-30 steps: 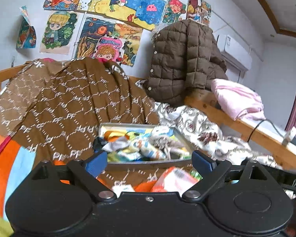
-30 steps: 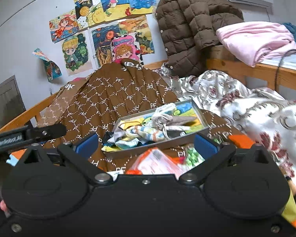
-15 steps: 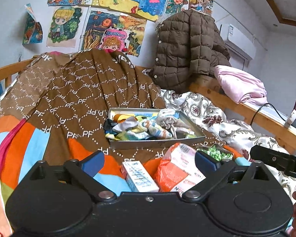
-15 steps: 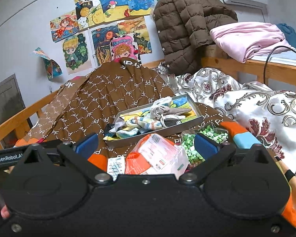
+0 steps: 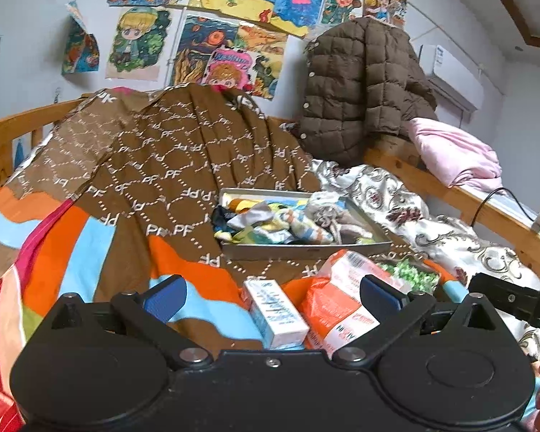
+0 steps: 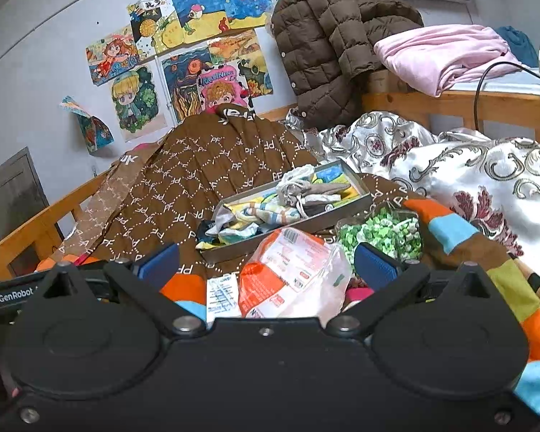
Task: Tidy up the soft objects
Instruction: 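Move both open tools back away from the tray over the pile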
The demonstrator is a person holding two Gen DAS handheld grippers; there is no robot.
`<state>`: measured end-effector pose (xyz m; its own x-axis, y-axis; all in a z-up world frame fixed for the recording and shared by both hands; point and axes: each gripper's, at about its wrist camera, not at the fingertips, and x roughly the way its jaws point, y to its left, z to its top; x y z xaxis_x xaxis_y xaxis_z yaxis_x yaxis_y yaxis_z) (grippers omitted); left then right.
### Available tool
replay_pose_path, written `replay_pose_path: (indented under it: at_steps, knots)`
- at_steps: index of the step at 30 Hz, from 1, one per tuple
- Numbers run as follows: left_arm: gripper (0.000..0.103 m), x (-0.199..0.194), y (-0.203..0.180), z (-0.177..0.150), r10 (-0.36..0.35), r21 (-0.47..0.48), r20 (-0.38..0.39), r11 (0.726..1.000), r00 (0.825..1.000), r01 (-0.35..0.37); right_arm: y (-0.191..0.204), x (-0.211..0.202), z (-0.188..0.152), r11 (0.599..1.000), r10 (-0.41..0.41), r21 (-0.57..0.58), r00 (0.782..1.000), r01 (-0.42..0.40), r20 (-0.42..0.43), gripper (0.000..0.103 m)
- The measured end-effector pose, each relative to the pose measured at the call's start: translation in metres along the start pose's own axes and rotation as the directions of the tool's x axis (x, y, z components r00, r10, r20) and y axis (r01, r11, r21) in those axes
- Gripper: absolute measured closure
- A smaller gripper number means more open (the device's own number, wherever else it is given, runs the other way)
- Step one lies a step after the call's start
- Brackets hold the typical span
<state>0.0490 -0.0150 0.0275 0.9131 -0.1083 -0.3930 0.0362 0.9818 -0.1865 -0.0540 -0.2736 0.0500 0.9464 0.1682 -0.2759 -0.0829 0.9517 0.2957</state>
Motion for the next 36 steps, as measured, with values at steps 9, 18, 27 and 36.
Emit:
replay_pose_path:
  at_steps: [9, 18, 27, 36]
  knots:
    - [0.001, -0.003, 0.001, -0.018, 0.024, 0.026, -0.045, 0.999, 0.999, -0.022, 0.01, -0.004, -0.018, 0.998, -0.029, -0.057, 0.999, 0.028, -0.015, 0.001]
    - [0.001, -0.009, 0.004, -0.026, 0.056, 0.02, -0.056, 0.998, 0.997, -0.055, 0.017, -0.01, -0.025, 0.992, -0.038, -0.12, 0.999, 0.039, 0.009, 0.001]
    - [0.001, -0.019, 0.001, -0.032, 0.083, 0.035, -0.065, 0.996, 0.994, -0.081, 0.01, -0.021, -0.03, 0.992, -0.073, -0.106, 0.997, 0.074, 0.018, 0.001]
    - [0.001, -0.02, -0.002, -0.044, 0.123, 0.075, -0.088, 0.99, 0.988, -0.117, 0.01, -0.021, -0.034, 0.987, -0.082, -0.136, 0.997, 0.08, -0.009, 0.001]
